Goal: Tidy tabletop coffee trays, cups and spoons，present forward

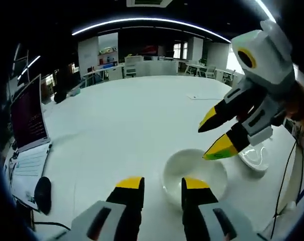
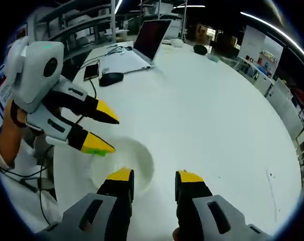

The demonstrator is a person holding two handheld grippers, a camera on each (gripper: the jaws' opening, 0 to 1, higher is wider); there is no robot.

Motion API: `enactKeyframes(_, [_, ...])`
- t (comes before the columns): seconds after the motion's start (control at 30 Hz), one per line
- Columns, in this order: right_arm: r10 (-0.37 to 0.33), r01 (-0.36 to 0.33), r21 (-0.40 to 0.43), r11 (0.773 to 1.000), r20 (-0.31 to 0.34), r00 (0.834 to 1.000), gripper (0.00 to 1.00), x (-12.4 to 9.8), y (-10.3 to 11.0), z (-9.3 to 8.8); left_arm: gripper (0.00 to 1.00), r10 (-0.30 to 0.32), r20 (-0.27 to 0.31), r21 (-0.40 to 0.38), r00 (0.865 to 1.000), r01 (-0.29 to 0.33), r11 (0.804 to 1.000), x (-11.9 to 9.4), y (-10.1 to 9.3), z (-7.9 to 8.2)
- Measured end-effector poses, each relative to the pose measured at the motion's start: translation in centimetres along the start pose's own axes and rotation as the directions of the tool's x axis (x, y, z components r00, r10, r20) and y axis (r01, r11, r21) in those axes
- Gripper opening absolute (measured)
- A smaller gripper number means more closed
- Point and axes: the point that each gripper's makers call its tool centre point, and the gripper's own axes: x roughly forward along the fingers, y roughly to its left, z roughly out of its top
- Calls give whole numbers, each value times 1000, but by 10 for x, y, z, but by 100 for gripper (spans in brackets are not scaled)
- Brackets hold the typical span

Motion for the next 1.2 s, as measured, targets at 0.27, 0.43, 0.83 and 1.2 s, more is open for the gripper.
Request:
enactKeyframes(0.27, [12, -10, 40, 999, -50, 999, 30, 7, 4, -10, 31, -9, -36, -4, 999, 9, 1000, 9, 0, -7])
enactKeyframes(0.43, [46, -41, 68, 997, -79, 996, 31, 14, 14, -13, 26, 3, -63, -9, 998, -4, 1000, 14, 0, -8])
enactKeyframes(0.83, [20, -5, 99, 995, -147, 989, 26, 25, 16, -20, 20, 20, -84, -24, 996, -22, 999, 19, 2, -10])
enactKeyframes(1.2, [-12, 33, 119, 992, -178, 984, 12, 24, 10, -21, 16, 38, -120, -29, 992, -42, 999, 23, 2, -12])
